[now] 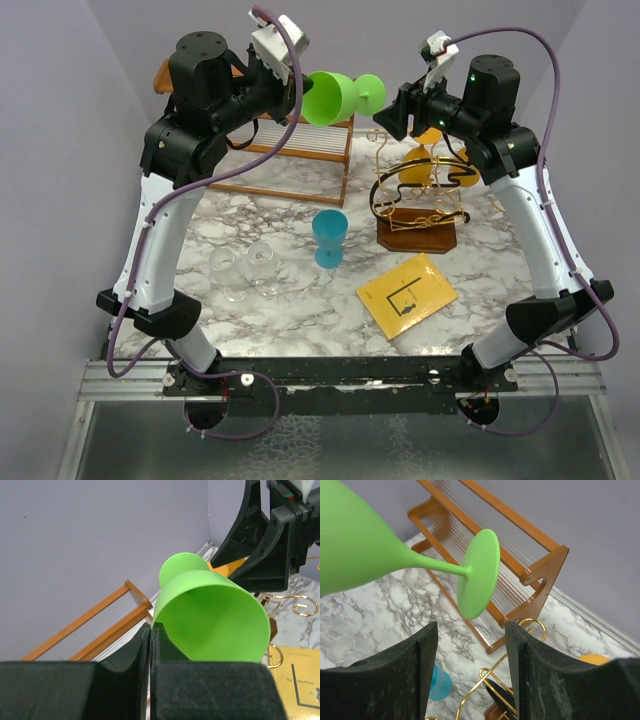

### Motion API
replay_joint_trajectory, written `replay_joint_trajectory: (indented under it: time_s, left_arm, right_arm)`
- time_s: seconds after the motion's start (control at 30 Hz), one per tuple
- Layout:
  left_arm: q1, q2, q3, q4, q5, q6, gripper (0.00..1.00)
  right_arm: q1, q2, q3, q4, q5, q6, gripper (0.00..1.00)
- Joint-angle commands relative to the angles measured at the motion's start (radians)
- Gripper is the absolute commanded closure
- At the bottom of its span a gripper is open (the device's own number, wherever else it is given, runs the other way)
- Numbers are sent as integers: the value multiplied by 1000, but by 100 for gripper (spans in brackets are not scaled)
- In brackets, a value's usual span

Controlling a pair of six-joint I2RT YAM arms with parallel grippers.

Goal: Place the wine glass upside down on the wine glass rack

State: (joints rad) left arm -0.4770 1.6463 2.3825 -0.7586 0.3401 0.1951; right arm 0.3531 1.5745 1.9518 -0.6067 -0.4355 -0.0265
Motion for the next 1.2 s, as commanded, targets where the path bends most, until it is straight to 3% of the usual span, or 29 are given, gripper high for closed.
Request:
replay_joint_trajectory:
  time_s: [0.0, 0.23, 0.83, 1.17]
  left_arm:
    - [1, 17, 36, 82, 53, -96, 100]
    - [1, 11, 35, 88, 54, -117, 100]
    - [1, 15, 27, 84, 86, -133, 100]
    - [2, 14, 16, 86, 93, -135, 100]
  right_arm:
    - [-5, -10, 20, 73, -3, 150, 46]
    - [-17, -4, 4, 76, 34, 239, 55]
    - [-89, 15, -56, 171, -199, 409, 70]
    - [-94, 34, -57, 187, -224, 440, 81]
